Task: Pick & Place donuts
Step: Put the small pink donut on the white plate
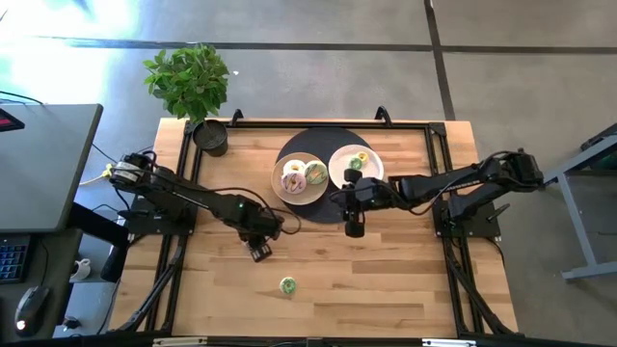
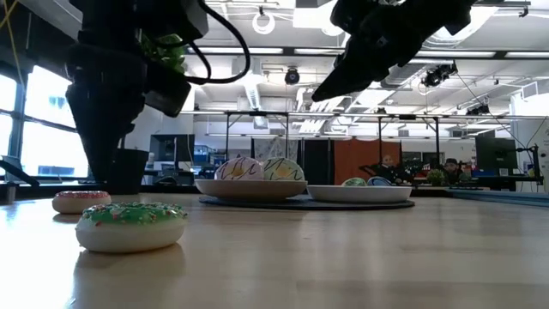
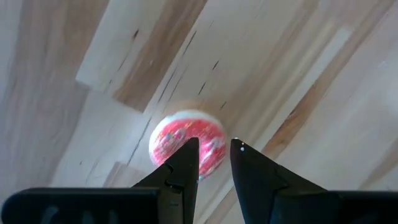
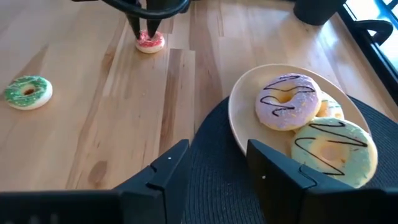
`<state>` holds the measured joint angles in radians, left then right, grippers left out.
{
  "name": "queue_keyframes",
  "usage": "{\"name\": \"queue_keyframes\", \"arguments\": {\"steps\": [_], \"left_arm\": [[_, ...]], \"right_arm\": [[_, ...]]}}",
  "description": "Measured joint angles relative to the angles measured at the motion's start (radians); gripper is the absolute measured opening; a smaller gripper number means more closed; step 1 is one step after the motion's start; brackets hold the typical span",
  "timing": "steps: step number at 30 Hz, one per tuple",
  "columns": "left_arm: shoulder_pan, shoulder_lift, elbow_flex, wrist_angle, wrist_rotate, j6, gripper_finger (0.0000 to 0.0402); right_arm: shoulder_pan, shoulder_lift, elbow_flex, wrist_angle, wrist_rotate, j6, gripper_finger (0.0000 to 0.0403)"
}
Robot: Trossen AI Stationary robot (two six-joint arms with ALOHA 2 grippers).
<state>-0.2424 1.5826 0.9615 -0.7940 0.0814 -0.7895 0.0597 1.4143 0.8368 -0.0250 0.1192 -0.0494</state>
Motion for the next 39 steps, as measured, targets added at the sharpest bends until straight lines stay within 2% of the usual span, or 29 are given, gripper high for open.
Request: {"name": "queue_keyframes", "arguments": {"steps": [9, 15, 20, 26, 33, 39], "left_arm": [[0.000, 0.000, 0.000, 0.010, 0.016, 0.055, 0.0090], [0.000, 0.028, -0.002, 0.009, 0.023, 0.024, 0.0090], [0.000, 0.086, -0.031, 0.065, 0.089, 0.023, 0.0090], [0.008, 0.118, -0.022, 0.065, 0.070, -0.035, 0.0086], [0.029, 0.097, 0.091, 0.073, 0.012, 0.026, 0.0011], [0.102, 0.100, 0.264, 0.083, -0.084, 0.204, 0.0023]], "right_arm": [[0.000, 0.000, 0.000, -0.005, -0.002, 0.000, 0.0156], [0.000, 0.000, 0.000, -0.023, -0.002, 0.000, 0.0154], [0.000, 0.000, 0.000, -0.039, -0.003, 0.009, 0.0157], [0.000, -0.001, 0.000, -0.061, 0.009, 0.026, 0.0154], [0.000, -0.062, 0.000, -0.198, 0.061, 0.058, 0.0147], [0.000, -0.184, 0.000, -0.449, 0.073, 0.218, 0.0149]]}}
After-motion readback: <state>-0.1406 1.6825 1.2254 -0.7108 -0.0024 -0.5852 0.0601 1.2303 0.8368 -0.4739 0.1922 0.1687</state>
